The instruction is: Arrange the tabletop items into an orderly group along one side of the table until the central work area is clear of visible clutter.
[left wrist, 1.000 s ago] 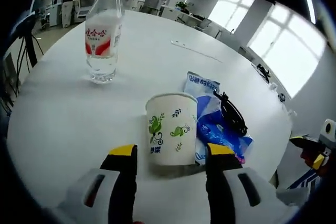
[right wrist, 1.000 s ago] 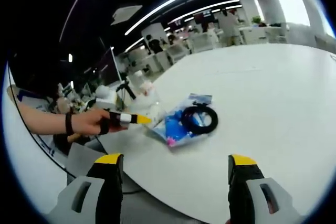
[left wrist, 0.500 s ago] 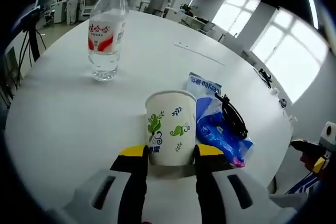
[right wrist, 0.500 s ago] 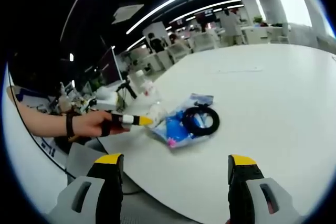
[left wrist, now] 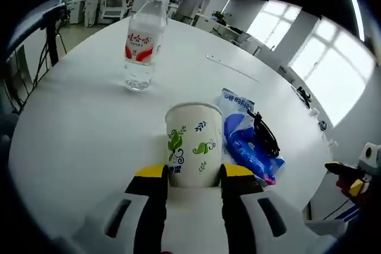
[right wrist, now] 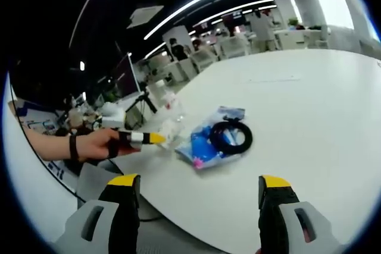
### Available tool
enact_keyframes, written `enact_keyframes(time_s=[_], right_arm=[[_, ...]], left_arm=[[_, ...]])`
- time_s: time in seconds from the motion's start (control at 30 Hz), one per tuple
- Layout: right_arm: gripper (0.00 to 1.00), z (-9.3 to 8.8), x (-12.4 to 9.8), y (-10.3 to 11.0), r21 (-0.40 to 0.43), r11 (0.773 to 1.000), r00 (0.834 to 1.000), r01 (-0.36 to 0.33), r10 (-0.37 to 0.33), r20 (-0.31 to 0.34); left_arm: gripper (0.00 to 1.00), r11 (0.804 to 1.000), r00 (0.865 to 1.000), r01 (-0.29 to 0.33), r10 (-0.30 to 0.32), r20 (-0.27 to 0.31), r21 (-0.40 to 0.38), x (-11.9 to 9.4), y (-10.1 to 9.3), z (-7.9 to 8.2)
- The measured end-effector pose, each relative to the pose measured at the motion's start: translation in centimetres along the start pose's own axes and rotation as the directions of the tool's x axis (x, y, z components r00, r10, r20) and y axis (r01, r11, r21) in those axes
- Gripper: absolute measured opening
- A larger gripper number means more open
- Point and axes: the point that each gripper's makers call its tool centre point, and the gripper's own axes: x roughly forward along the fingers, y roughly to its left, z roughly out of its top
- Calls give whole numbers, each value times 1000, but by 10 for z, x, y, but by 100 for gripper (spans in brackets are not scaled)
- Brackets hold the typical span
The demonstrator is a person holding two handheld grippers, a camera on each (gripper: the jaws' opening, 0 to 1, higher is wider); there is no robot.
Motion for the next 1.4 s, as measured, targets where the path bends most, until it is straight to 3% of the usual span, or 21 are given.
enact_keyframes(time_s=[0.17,0.23,0.7,1.2,1.4], right_arm=[[83,-5,-2,-2,2,1000,1000,0,0,-13],[83,-8,-3,-2,1,1000,1000,-2,2,-23],[82,-11,7,3,-1,999,998,-33,33,-48],[81,-16,28,26,-10,995,993,-95,94,-75],[81,-14,32,30,-17,993,990,-114,112,-81]], left_arm=[[33,1000,999,-20,20,35,-6,-25,5,2],[33,1000,999,-27,27,43,-10,-29,16,6],[33,998,995,-59,60,78,-15,-76,16,-11],[33,999,993,-46,42,107,28,-81,11,-2],[33,997,995,-29,22,100,70,-80,0,0]])
